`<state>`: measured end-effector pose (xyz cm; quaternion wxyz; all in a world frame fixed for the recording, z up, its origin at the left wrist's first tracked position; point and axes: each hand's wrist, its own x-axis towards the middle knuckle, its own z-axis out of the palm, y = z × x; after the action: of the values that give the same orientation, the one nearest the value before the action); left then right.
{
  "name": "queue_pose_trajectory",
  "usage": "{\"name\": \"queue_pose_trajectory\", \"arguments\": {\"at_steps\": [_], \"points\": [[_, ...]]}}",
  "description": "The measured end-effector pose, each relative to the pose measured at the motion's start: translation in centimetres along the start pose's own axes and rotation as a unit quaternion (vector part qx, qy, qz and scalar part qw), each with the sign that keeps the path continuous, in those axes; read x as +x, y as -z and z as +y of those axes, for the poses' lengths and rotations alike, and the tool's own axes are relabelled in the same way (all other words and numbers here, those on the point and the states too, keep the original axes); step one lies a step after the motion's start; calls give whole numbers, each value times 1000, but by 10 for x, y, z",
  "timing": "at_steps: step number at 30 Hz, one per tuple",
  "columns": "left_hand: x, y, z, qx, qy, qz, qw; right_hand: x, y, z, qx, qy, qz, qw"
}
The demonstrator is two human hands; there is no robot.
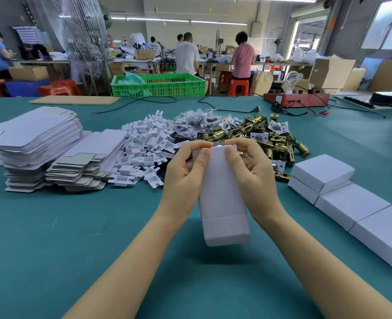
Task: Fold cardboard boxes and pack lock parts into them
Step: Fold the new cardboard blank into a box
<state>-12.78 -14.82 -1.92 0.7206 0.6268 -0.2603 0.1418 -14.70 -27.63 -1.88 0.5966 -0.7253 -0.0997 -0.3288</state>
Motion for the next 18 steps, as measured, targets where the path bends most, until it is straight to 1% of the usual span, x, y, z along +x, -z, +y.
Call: {"name": "queue_pose_trajectory", "arguments": {"at_steps": [3,6,8,9,11,13,14,15,16,17,18], "points": [[0,3,-3,16,20,15,1000,2,2,2,-11,-1,-12,1000],[3,5,-9,61,50,2,997,4,6,3,-27,2,-16,1000],[4,7,-10,81,49,6,995,6,8,1,-55,18,-16,998],[5,8,-10,88,35,22,995,5,8,0,-74,32,-8,997],[6,10,-7,90,-3,89,992,3,6,-2,-122,69,37,989],[9,14,-4,104,-65,156,980,2,6,-4,-159,89,79,980],[9,16,-3,136,-112,170,970,2,6,-5,-151,63,75,984],[9,17,-3,189,-165,166,954,4,6,-6,-114,-3,52,992],[6,16,-6,245,-219,147,933,7,6,-7,-49,-104,18,993],[3,12,-11,284,-267,111,914,10,6,-8,39,-219,-20,975],[-2,8,-17,302,-302,61,902,12,7,-8,126,-308,-53,941]]}}
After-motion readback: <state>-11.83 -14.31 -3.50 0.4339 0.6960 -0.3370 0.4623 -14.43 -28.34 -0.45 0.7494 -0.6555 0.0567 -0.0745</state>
